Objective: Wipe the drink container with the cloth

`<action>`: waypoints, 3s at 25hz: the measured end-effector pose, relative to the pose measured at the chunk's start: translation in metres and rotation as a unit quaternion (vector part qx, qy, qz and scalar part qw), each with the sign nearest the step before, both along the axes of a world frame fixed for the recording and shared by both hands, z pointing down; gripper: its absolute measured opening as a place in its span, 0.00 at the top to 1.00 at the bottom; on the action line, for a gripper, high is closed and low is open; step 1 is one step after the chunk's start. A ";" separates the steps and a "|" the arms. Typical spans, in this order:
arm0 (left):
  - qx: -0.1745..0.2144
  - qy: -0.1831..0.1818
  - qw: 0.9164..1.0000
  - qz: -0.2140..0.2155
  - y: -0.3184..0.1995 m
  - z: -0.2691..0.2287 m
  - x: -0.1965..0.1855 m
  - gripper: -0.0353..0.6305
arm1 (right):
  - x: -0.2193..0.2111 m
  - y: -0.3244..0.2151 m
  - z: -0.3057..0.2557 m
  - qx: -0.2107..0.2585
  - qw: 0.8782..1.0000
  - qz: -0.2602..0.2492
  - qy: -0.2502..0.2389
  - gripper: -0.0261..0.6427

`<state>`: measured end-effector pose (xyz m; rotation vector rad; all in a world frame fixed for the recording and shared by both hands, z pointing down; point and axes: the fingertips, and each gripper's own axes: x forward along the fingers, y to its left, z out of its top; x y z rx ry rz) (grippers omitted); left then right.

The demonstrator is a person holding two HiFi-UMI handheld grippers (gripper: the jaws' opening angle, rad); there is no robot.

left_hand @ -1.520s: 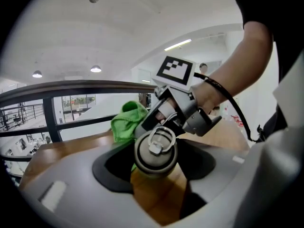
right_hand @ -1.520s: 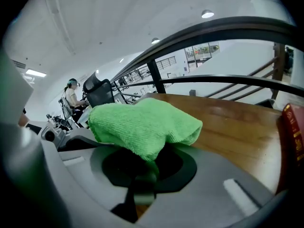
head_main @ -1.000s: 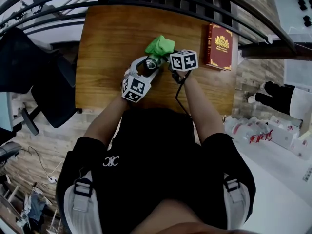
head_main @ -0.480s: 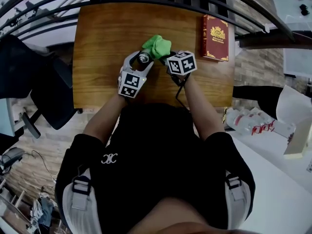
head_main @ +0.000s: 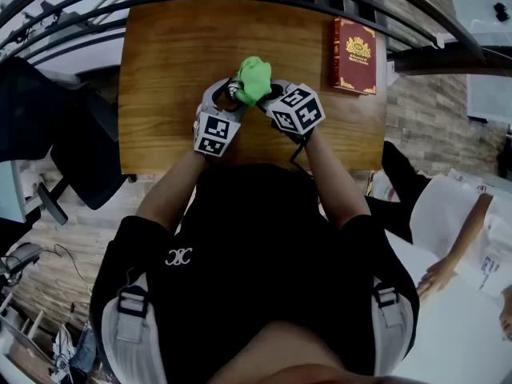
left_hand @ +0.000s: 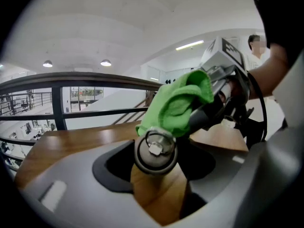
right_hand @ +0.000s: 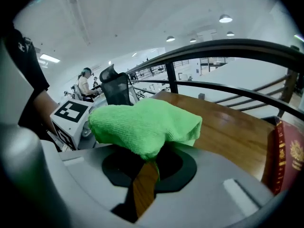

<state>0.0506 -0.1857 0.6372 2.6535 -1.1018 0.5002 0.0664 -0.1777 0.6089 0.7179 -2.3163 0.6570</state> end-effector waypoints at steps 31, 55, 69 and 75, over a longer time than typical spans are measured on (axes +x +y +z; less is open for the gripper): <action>-0.144 0.125 0.977 -0.093 -0.009 0.018 -0.031 0.48 | 0.029 -0.020 0.056 -0.050 0.997 0.058 0.032 0.89; -0.295 0.291 0.878 -0.239 -0.027 0.030 -0.061 0.48 | -0.028 0.023 0.065 -0.074 0.997 -0.003 0.006 0.89; -0.318 0.288 0.868 -0.249 -0.025 0.031 -0.066 0.48 | -0.021 0.025 0.120 -0.117 0.991 0.024 0.054 0.89; -0.292 0.233 0.899 -0.230 -0.031 0.027 -0.066 0.48 | 0.017 -0.004 0.112 -0.087 0.988 0.122 0.047 0.89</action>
